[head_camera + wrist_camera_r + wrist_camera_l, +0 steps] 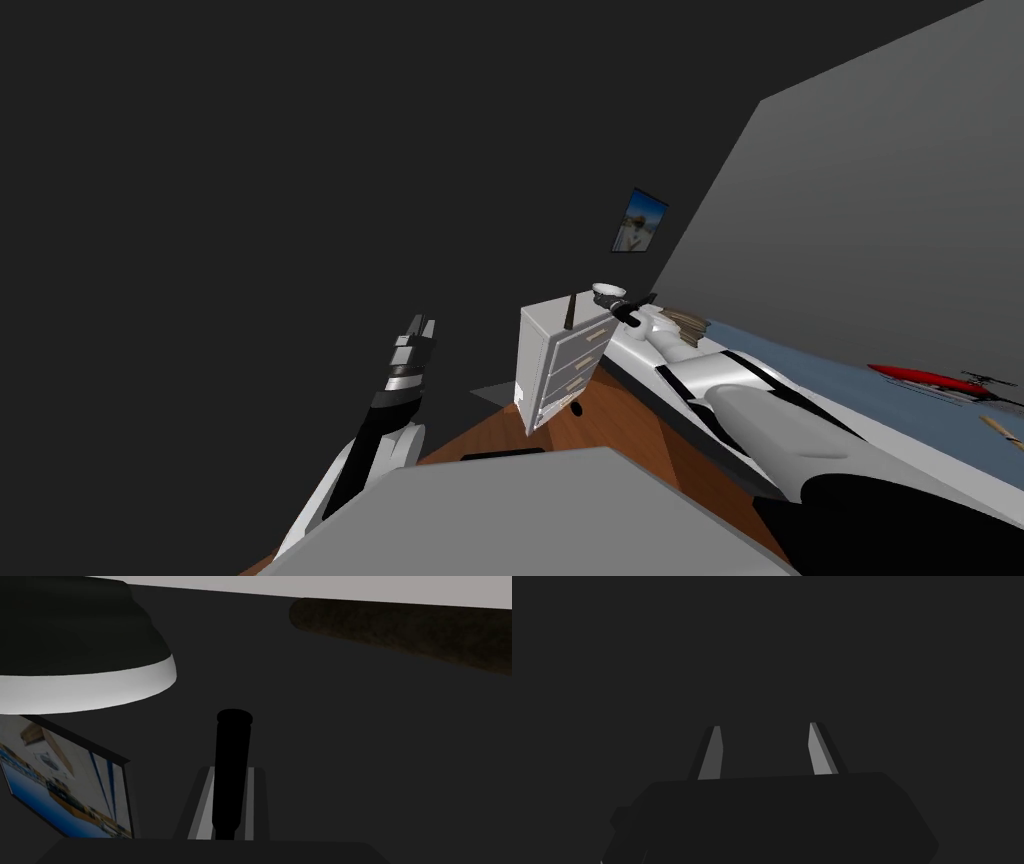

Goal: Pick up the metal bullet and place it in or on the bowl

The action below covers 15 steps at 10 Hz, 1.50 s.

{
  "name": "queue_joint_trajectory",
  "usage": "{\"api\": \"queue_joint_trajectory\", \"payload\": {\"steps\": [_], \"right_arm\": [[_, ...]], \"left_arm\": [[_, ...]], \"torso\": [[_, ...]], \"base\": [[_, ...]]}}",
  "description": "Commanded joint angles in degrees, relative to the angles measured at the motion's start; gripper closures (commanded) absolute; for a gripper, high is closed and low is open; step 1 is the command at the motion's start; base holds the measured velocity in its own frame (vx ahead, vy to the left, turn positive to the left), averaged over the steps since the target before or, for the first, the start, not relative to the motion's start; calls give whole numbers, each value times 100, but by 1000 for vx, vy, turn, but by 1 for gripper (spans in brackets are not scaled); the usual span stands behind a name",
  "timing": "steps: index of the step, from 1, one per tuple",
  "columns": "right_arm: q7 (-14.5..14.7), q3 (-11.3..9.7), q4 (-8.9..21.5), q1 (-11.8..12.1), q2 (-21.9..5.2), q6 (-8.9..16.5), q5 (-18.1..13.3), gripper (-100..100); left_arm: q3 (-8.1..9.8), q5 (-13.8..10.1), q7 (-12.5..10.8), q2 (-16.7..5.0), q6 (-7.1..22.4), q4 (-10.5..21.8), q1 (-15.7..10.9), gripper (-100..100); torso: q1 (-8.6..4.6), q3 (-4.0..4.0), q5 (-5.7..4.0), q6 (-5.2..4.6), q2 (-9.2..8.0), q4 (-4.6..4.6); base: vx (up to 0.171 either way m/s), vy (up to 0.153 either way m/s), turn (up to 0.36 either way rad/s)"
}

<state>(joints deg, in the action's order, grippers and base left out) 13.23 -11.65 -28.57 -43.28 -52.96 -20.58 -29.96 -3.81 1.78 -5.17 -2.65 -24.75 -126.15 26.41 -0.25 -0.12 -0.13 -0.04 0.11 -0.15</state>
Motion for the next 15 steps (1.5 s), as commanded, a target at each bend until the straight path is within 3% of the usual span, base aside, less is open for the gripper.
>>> {"api": "queue_joint_trajectory", "payload": {"steps": [1, 3, 5, 7, 10, 15], "right_arm": [[-178, -126, -2, -82, -153, 91, -119, 100], [-258, -190, 151, -153, -229, 122, -186, 100], [-476, -376, 133, -346, -442, 205, -360, 100], [-539, -434, 156, -402, -505, 228, -408, 100], [-848, -748, 219, -662, -832, 349, -578, 100], [-1340, -1056, 199, -663, -1057, 481, -280, 100]], "left_arm": [[0, 0, 0, 0, 0, 0, 0, 0], [0, 0, 0, 0, 0, 0, 0, 0], [0, 0, 0, 0, 0, 0, 0, 0], [0, 0, 0, 0, 0, 0, 0, 0], [1, 0, 0, -1, 0, 0, 0, 0], [1, 0, 0, -1, 0, 0, 1, 0]], "torso": [[0, 0, 0, 0, 0, 0], [6, -3, 3, 1, 5, -1], [11, 0, 4, -1, -1, 0], [7, 0, 4, -2, 1, -1], [-16, 2, 4, 0, -1, 2], [-55, -8, -13, -10, 12, -5]], "base": [[10, -51, 97], [14, -45, 68], [2, -50, 87], [6, -62, 71], [-2, -127, 135], [16, -168, 93]]}}
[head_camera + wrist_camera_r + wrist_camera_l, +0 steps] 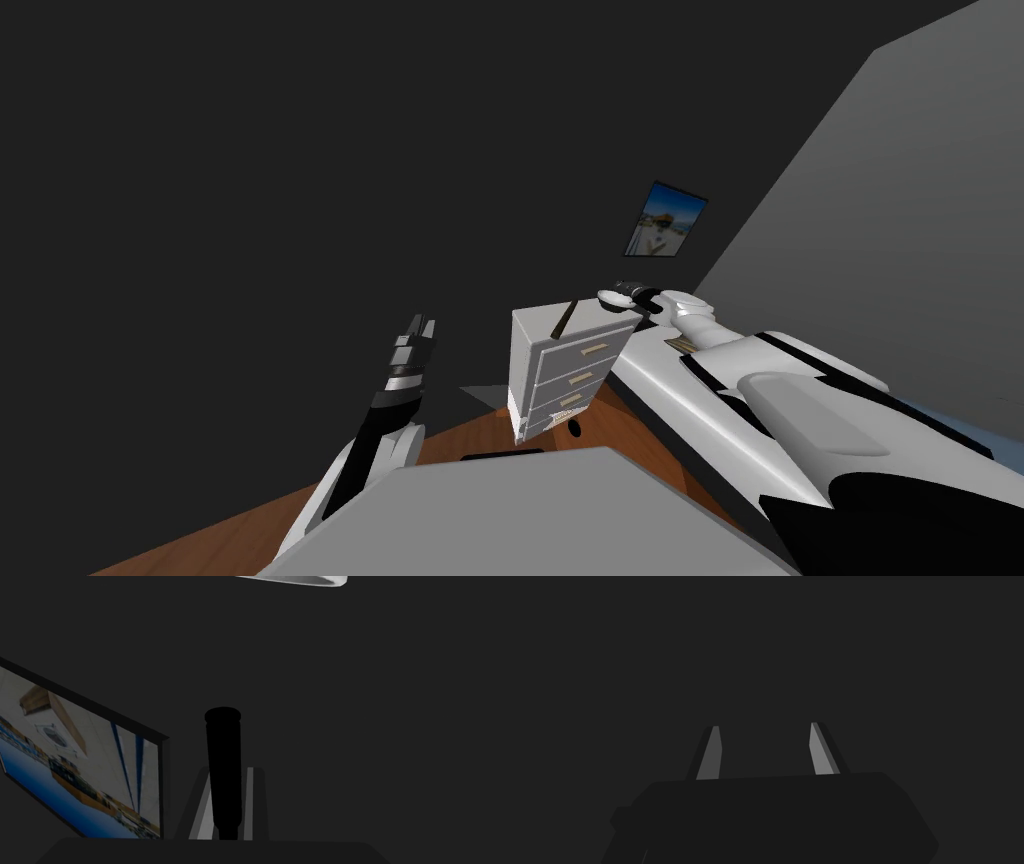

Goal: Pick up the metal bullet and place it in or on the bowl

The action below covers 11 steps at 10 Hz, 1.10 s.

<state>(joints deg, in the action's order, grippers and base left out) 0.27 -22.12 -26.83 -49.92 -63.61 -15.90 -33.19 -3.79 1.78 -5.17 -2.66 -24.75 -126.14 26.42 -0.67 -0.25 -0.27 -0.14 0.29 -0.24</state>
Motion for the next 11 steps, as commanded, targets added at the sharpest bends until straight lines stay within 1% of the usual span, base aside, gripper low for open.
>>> {"api": "queue_joint_trajectory", "payload": {"steps": [1, 3, 4, 5, 6, 10, 11], "right_arm": [[-198, -79, 7, 64, -27, 38, 207, 100], [-243, -99, 2, 85, -34, 44, 257, 100], [-345, -144, -10, 139, -49, 55, 378, 100], [-307, -136, -79, 159, -67, 82, 317, 100], [-339, -144, -92, 167, -73, 97, 327, -100], [-335, -143, -91, 166, -73, 96, 326, -100], [-335, -143, -91, 166, -73, 96, 326, 0]], "left_arm": [[0, 0, 0, 0, 0, 0, 0, 0], [0, 0, 0, 0, 0, 0, 0, 0], [-1, 0, 0, 1, 0, 0, 0, 0], [-1, 0, 0, 1, 0, 0, 0, 0], [-1, 0, 0, 1, 0, 0, 0, 0], [-2, 0, 0, 2, 0, 0, 0, 0], [-2, 0, 0, 2, 0, 0, 0, 0]], "torso": [[0, 0, 0, 0, 0, 0], [10, -5, -1, 3, 6, -3], [31, -1, 3, 4, 1, -1], [30, -2, 5, 7, 3, 0], [44, 0, 6, 6, -1, 0], [66, 7, 12, 7, -11, 3], [67, 7, 12, 7, -12, 3]], "base": [[51, -160, 89], [25, -93, 36], [34, -85, 48], [19, -49, 19], [3, -9, -1], [0, 0, 0], [0, 0, 0]]}}
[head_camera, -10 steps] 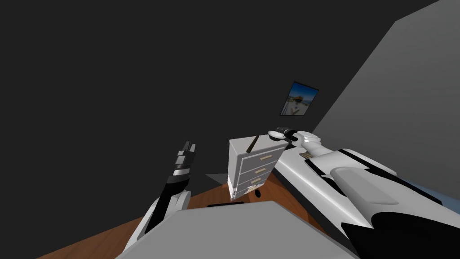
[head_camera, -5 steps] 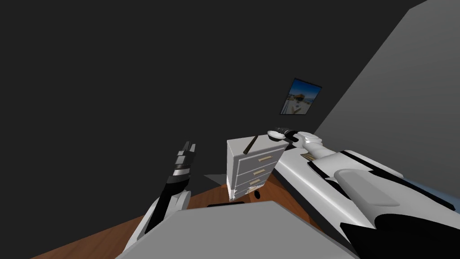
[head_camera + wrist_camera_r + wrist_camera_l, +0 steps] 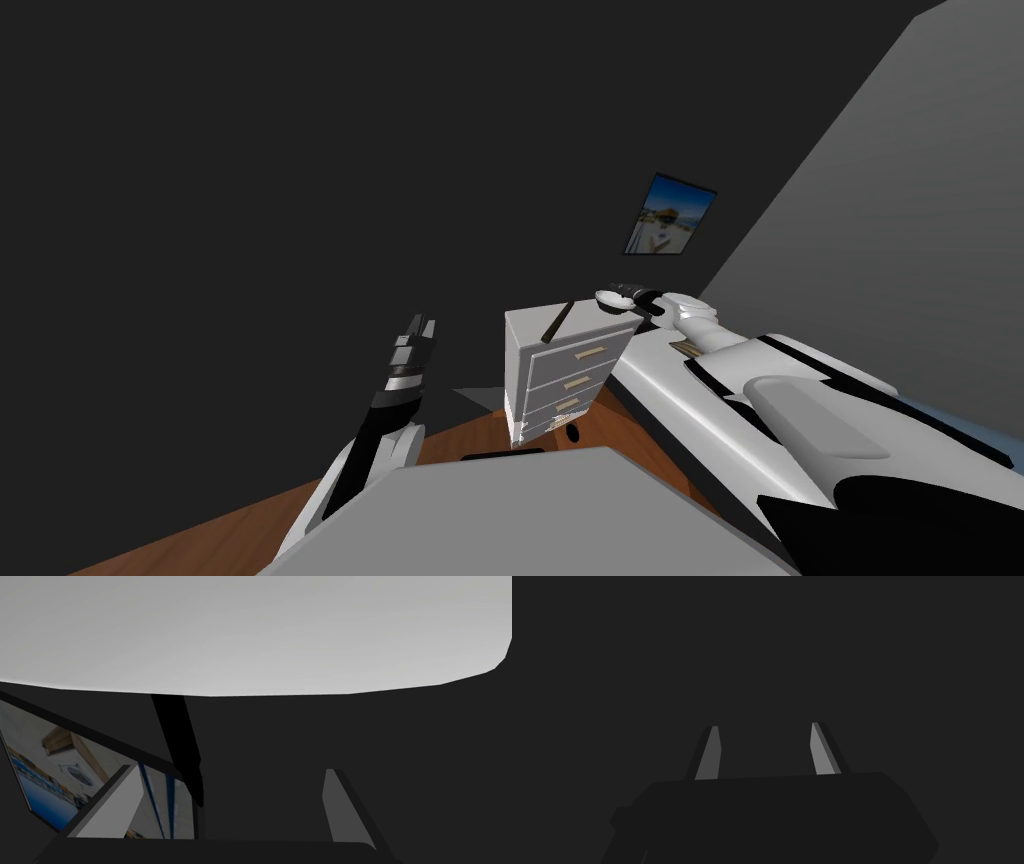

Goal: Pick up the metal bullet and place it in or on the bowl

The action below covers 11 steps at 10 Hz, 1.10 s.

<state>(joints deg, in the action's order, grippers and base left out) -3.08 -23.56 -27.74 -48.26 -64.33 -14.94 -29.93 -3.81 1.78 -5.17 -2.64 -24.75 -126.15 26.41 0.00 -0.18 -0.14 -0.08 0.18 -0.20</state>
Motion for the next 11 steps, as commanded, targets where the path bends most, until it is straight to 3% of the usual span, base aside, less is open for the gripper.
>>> {"api": "queue_joint_trajectory", "payload": {"steps": [1, 3, 9, 11], "right_arm": [[-201, -148, 51, -79, -184, -104, -27, -100], [-301, -222, 76, -119, -275, -156, -40, -100], [-1004, -740, 254, -396, -918, -520, -133, -100], [-1004, -740, 254, -396, -918, -520, -133, -100]], "left_arm": [[0, 0, 0, 0, 0, 0, 0, 0], [0, 0, 0, 0, 0, 0, 0, 0], [0, 0, 0, 0, 0, 0, 0, 0], [0, 0, 0, 0, 0, 0, 0, 0]], "torso": [[0, 0, 0, 0, 0, 0], [14, -1, 4, 0, 2, 0], [13, -1, 3, 1, 2, -1], [11, -1, 3, 2, 1, 0]], "base": [[5, 23, 46], [12, 32, 30], [12, 33, 37], [2, 10, 0]]}}
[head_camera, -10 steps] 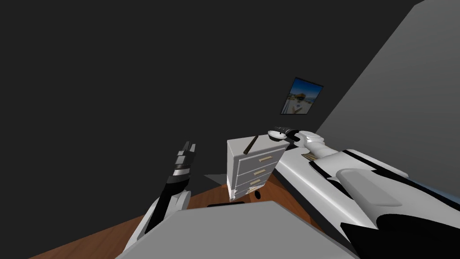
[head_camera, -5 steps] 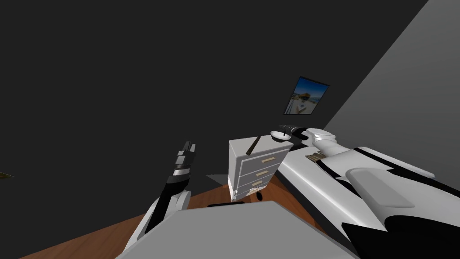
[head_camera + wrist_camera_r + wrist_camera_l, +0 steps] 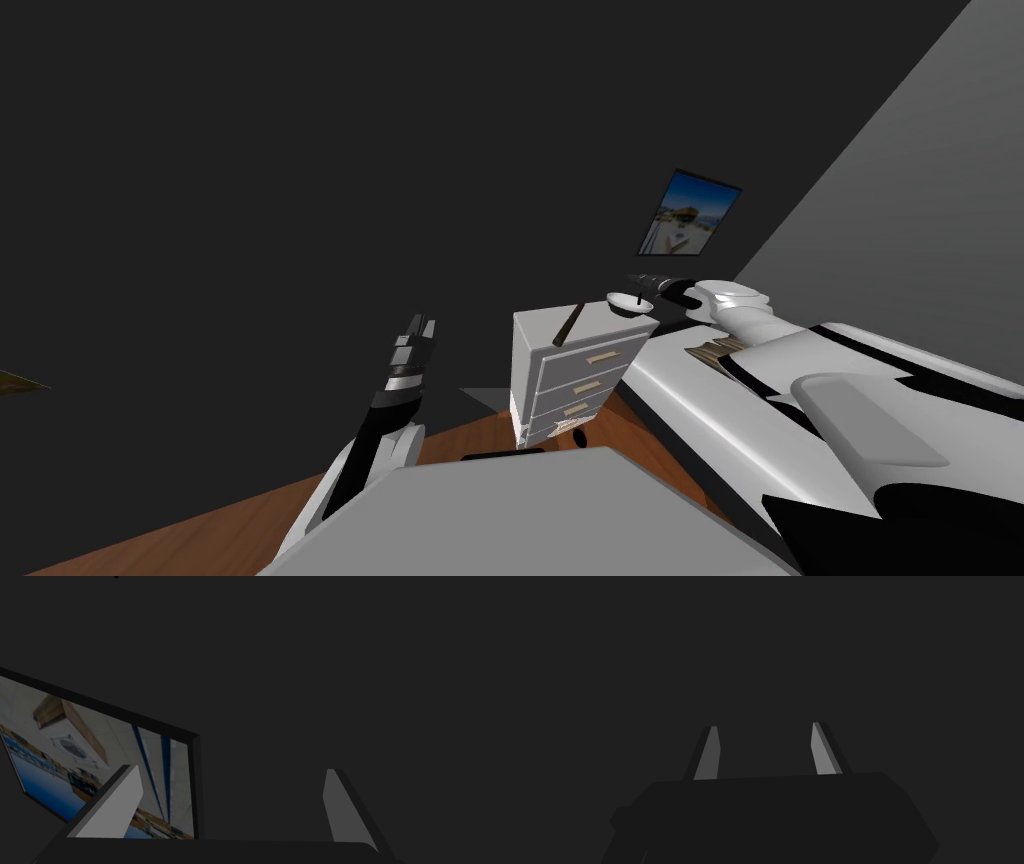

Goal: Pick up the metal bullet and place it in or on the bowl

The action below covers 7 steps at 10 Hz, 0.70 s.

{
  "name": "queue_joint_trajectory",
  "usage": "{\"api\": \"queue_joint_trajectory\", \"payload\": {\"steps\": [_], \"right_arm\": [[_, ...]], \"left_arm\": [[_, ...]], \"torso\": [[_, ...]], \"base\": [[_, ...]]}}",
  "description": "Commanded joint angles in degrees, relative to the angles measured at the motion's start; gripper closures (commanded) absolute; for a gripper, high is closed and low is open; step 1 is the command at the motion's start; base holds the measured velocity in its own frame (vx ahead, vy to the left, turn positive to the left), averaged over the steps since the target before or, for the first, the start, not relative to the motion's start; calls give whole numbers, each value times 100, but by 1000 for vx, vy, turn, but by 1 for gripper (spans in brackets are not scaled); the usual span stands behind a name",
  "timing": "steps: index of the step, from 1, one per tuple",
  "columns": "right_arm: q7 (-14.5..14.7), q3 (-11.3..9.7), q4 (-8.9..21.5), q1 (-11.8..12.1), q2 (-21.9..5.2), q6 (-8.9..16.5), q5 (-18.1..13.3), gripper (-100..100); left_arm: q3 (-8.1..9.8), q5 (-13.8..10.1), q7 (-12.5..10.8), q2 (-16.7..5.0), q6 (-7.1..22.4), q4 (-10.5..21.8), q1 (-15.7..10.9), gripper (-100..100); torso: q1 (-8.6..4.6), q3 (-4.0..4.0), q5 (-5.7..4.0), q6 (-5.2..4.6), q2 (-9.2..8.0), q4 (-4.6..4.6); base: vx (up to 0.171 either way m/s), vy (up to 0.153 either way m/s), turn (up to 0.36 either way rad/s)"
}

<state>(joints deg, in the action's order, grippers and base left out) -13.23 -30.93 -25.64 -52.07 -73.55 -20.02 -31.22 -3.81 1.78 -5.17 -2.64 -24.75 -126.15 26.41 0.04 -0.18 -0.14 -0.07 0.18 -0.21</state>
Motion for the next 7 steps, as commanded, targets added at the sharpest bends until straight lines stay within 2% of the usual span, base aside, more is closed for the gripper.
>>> {"api": "queue_joint_trajectory", "payload": {"steps": [1, 2, 7], "right_arm": [[0, 0, 0, 0, 0, 0, 0, -100], [5, 0, 8, -2, 0, -9, 0, 0], [4, 0, 7, -2, 0, -9, 0, 0]], "left_arm": [[0, 0, 0, 0, 0, 0, 0, 0], [0, 0, 0, 0, 0, 0, 0, 0], [0, 0, 0, 0, 0, 0, 0, 0]], "torso": [[0, 0, 0, 0, 0, 0], [-3, 0, -1, 0, 0, 0], [-5, 0, -1, 0, -1, 0]], "base": [[0, 0, 0], [0, 0, 0], [0, 0, 0]]}}
